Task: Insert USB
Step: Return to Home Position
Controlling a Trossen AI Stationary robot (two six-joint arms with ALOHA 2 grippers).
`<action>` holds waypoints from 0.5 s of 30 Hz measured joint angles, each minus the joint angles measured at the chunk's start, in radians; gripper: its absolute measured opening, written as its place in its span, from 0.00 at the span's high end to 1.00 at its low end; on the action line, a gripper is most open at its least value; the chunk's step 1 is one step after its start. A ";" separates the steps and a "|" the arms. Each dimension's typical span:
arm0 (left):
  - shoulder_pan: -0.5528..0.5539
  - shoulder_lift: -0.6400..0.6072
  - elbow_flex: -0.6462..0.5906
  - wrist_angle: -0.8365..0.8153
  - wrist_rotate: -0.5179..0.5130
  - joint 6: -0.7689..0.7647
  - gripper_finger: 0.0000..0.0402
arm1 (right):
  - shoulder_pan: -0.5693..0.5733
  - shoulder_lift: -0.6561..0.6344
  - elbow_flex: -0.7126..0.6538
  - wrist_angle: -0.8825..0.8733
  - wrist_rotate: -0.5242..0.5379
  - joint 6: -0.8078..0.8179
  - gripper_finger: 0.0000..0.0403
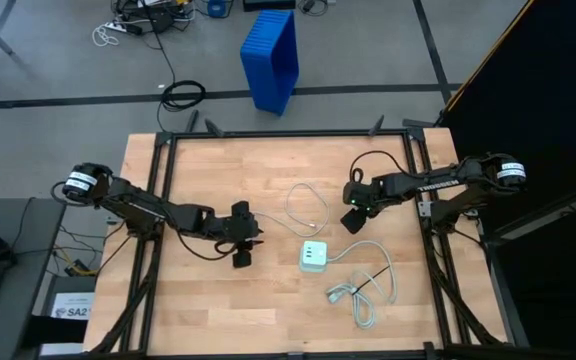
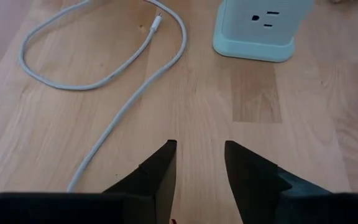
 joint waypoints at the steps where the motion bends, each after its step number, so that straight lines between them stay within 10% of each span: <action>1: 0.000 0.000 0.000 0.000 0.000 0.000 0.70 | 0.000 0.000 0.000 0.005 0.000 -0.012 0.55; 15: 0.000 0.000 0.000 0.000 0.000 0.000 0.70 | 0.000 0.000 0.000 0.018 0.050 -0.069 0.29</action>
